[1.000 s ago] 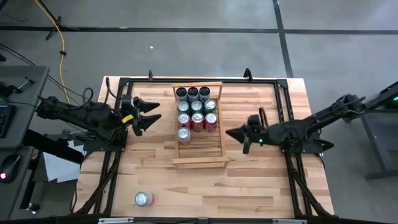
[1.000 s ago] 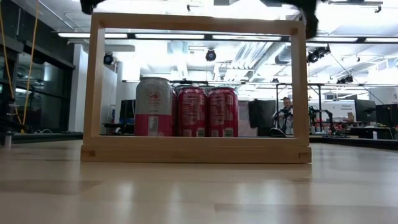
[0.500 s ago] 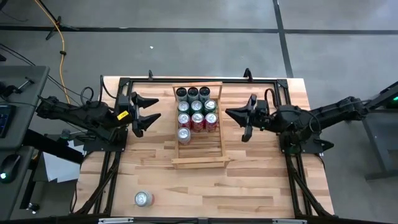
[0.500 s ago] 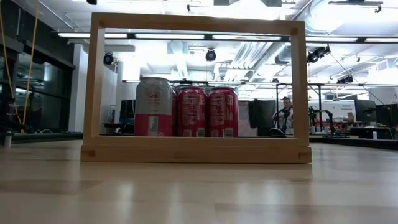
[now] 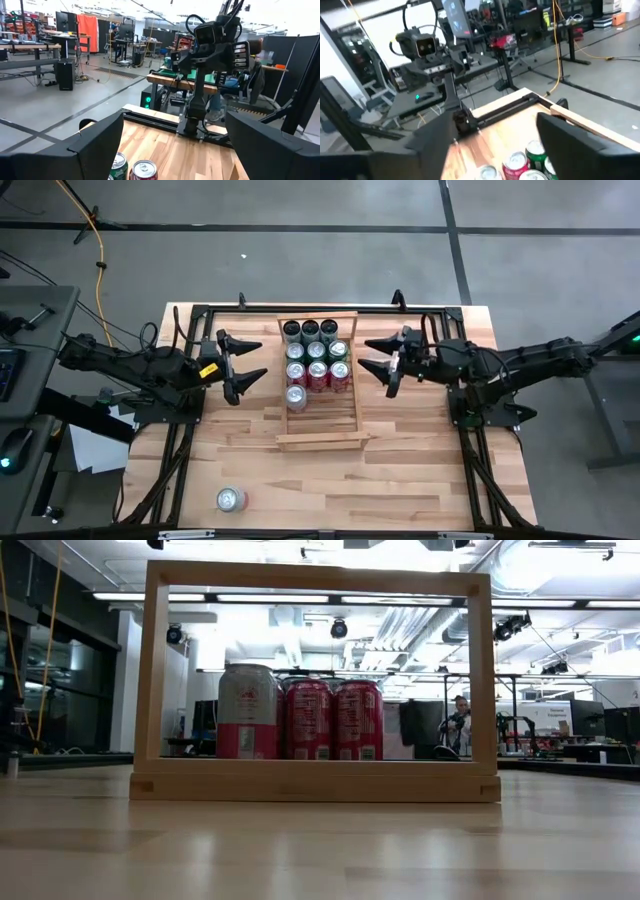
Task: Place canned beverage on shelf
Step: Put the pink can on the shelf aligned with the other pink can
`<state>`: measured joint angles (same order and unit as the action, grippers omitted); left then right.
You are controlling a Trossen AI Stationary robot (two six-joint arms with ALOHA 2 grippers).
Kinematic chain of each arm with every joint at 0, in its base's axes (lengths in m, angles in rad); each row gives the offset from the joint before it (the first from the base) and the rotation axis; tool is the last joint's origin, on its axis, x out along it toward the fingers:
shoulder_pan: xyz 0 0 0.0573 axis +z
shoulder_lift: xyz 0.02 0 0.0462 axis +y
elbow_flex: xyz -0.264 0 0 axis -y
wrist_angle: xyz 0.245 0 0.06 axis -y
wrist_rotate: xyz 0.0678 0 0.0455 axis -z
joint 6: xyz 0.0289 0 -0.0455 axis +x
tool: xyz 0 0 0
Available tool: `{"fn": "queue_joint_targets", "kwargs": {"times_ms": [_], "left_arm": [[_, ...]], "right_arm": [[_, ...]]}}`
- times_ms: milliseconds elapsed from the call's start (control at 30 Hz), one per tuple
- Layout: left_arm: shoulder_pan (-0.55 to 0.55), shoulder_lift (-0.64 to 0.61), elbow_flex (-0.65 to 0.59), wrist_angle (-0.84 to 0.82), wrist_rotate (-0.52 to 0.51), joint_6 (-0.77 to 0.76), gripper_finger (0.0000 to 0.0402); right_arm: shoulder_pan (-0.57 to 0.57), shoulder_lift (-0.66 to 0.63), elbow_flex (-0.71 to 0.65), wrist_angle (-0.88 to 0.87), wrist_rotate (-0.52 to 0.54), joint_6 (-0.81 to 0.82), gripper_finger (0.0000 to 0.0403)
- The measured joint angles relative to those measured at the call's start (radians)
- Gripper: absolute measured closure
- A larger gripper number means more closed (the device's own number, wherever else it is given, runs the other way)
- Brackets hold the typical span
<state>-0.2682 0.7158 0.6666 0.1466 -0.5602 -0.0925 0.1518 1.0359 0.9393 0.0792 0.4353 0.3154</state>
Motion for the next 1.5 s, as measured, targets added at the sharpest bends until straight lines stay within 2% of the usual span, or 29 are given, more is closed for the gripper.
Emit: {"fn": "queue_joint_targets", "kwargs": {"times_ms": [100, 233, 667, 1267, 1367, 1500], "left_arm": [[0.000, -0.001, 0.000, 0.000, 0.000, 0.000, 0.0060], [0.000, -0.003, 0.000, 0.002, 0.000, 0.000, 0.0060], [0.000, -0.003, 0.000, 0.009, 0.000, 0.000, 0.0060], [0.000, -0.003, 0.002, 0.006, 0.002, -0.031, 0.0060], [0.000, -0.003, 0.045, -0.053, 0.005, -0.138, 0.0060], [-0.001, 0.022, 0.180, -0.306, 0.022, -0.272, 0.0060]], "right_arm": [[-0.002, 0.000, 0.017, -0.041, -0.009, -0.013, 0.0099], [-0.002, 0.000, 0.018, -0.048, -0.009, -0.080, 0.0075], [-0.002, 0.000, 0.018, -0.047, -0.009, -0.269, 0.0073], [-0.002, 0.005, 0.018, -0.120, -0.051, -0.268, 0.0073], [-0.002, 0.004, 0.018, -0.118, -0.051, -0.254, 0.0073], [-0.002, 0.004, 0.018, -0.118, -0.051, -0.237, 0.0073]]}}
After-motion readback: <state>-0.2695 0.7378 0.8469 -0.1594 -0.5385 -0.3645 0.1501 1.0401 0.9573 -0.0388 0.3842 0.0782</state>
